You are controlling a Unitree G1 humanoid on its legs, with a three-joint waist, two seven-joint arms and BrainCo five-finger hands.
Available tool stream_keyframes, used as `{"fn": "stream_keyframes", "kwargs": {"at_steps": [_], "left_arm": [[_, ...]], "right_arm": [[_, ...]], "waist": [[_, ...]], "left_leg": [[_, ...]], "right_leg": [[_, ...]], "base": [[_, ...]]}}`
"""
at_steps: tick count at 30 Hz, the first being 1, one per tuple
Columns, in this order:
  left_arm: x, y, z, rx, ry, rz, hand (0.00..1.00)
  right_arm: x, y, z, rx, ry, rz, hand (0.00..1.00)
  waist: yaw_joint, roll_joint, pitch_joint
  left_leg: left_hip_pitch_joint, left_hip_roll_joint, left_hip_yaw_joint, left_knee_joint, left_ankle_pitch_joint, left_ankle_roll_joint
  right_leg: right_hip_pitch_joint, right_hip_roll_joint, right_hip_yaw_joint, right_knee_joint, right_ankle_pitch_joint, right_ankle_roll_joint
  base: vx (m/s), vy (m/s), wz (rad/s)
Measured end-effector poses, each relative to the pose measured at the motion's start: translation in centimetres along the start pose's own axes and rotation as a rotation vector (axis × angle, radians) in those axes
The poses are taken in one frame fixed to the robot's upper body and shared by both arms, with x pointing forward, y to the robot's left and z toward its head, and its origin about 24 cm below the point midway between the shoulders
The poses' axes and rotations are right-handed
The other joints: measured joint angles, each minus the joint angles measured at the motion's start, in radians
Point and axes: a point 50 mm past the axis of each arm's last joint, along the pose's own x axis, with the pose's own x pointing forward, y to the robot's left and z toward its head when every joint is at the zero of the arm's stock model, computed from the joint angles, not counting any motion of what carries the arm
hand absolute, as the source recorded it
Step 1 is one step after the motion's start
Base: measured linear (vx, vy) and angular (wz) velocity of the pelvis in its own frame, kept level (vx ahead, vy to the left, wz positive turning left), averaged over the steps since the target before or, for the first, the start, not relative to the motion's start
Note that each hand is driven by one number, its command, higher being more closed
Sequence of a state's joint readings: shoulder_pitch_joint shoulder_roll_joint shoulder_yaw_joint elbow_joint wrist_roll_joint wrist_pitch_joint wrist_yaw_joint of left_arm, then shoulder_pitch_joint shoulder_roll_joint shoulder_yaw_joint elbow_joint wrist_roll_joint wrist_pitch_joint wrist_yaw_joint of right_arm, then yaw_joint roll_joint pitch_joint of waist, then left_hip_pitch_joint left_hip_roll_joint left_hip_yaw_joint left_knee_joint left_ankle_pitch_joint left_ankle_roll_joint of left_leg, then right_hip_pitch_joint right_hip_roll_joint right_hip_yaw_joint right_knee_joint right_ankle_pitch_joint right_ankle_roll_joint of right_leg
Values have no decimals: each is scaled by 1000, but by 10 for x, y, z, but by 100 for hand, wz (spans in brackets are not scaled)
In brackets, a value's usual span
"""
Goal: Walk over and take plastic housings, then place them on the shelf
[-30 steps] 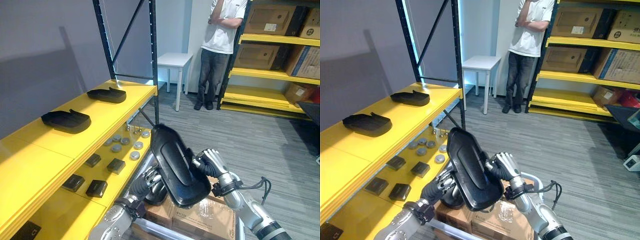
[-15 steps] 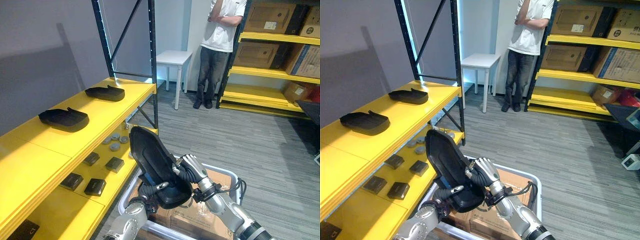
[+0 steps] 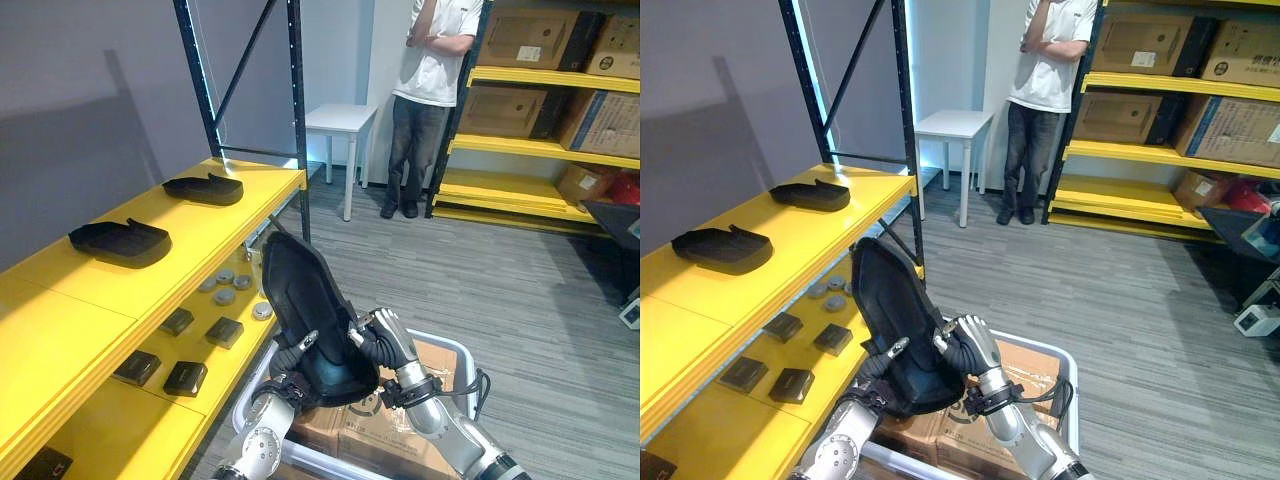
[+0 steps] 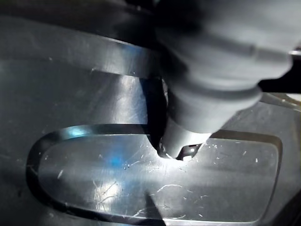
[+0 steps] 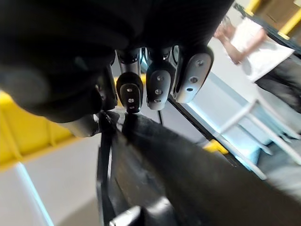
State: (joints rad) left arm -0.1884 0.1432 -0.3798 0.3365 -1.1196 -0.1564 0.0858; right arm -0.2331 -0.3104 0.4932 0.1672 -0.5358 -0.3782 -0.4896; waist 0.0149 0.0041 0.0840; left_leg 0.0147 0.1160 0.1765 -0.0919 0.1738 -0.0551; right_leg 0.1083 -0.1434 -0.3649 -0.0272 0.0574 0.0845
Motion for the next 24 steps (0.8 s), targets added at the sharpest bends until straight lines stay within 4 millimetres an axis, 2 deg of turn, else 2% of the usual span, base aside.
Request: {"fn": "stream_keyframes", "kwargs": {"at_steps": [4,6,7,8,9,10,11,12,13,14,15,16,17,18,19,20,21,22,23,24], "left_arm": [[-1,-4,7,-31,-52,-86,100],[-10,-9,17,-63,-108,-156,100],[-13,-9,19,-67,-122,-169,100],[-15,-12,22,-58,-134,-200,100],[-16,-14,23,-47,-138,-210,100],[-16,-14,23,-39,-139,-212,100],[-17,-12,25,-24,-143,-205,100],[-18,-9,27,-11,-152,-197,100],[-24,-4,33,20,-183,-184,100],[-27,-3,37,45,-203,-182,100],[-33,-1,46,103,-240,-177,100],[-40,0,57,179,-273,-180,100],[-44,-1,63,229,-292,-181,100],[-50,-3,75,324,-340,-184,100],[-55,-6,86,411,-376,-185,100],[-56,-8,90,452,-390,-185,100],[-59,-10,100,532,-424,-173,100],[-62,-14,113,600,-460,-179,100],[-63,-15,115,613,-469,-179,100],[-63,-12,119,655,-461,-157,100]], "right_arm": [[3,-4,12,79,-63,-32,100],[4,-7,28,171,-127,-50,100],[4,-8,31,180,-143,-50,100],[3,-11,34,199,-158,-59,100],[1,-13,34,201,-153,-67,0],[1,-13,33,200,-148,-70,0],[-1,-11,32,205,-133,-65,0],[-2,-8,33,217,-128,-60,0],[-4,-2,35,237,-120,-43,0],[-4,-1,36,249,-118,-44,0],[-8,1,38,286,-103,-42,0],[-11,4,41,331,-90,-37,0],[-13,5,43,353,-83,-43,0],[-17,9,44,386,-59,-50,0],[-18,11,46,407,-48,-57,0],[-19,12,45,418,-38,-59,0],[-22,15,44,426,-13,-56,0],[-19,20,46,452,8,-65,0],[-18,20,47,455,6,-64,0],[-20,28,45,471,54,-54,0]], "waist": [[2,0,-5],[1,2,-10],[0,0,-12],[-4,-7,-16],[-10,-14,-14],[-12,-19,-11],[0,-5,-14],[17,-10,-10],[34,-14,-9],[39,-14,-7],[41,-16,1],[38,-24,21],[36,-25,35],[32,-15,51],[22,-7,59],[18,-5,61],[9,-18,59],[-4,-76,80],[3,-49,84],[5,-65,105]], "left_leg": [[0,-6,-7,0,0,0],[-10,-12,-15,0,-10,-6],[-14,-13,-5,0,-17,3],[-22,-4,110,1,-37,33],[-31,-1,191,31,-46,48],[-46,6,256,82,-48,52],[-64,0,336,175,-67,100],[-60,-16,319,178,-68,102],[-56,-52,275,161,-70,111],[-56,-70,249,152,-72,124],[-47,-106,206,136,-92,141],[-27,-140,175,125,-99,151],[-15,-155,149,122,-102,155],[-12,-166,88,118,-106,160],[-5,-171,30,88,-106,159],[2,-172,6,63,-108,157],[25,-187,-41,4,-153,100],[-37,-222,-37,264,-191,209],[-11,-197,-82,280,-265,187],[17,-240,-99,280,-268,173]], "right_leg": [[5,2,-9,-1,0,0],[16,-5,-44,1,-4,1],[22,-11,-60,0,-4,2],[50,-29,-147,0,-6,6],[74,-55,-220,3,-10,12],[90,-73,-264,16,-19,24],[119,-119,-349,104,-68,60],[122,-146,-367,146,-87,65],[121,-195,-393,237,-105,73],[118,-225,-397,295,-110,74],[97,-296,-385,445,-110,67],[52,-379,-340,634,-73,-5],[19,-410,-297,722,-34,-69],[-61,-399,-171,865,-74,-74],[-121,-330,-86,926,-125,-50],[-144,-282,-56,922,-143,-37],[-184,-196,5,854,-173,-26],[-226,-197,76,772,-205,10],[-243,-157,108,735,-220,32],[-245,-127,178,649,-235,45]], "base": [[-1,0,6],[-4,0,26],[15,7,94],[55,22,143],[82,30,182],[118,56,216],[114,77,173],[129,137,171],[92,150,98],[93,216,134],[87,273,141],[92,344,137],[73,289,133],[56,164,144],[65,52,151],[87,16,161],[170,8,157],[237,-39,132],[305,-87,91],[237,-82,73]]}}
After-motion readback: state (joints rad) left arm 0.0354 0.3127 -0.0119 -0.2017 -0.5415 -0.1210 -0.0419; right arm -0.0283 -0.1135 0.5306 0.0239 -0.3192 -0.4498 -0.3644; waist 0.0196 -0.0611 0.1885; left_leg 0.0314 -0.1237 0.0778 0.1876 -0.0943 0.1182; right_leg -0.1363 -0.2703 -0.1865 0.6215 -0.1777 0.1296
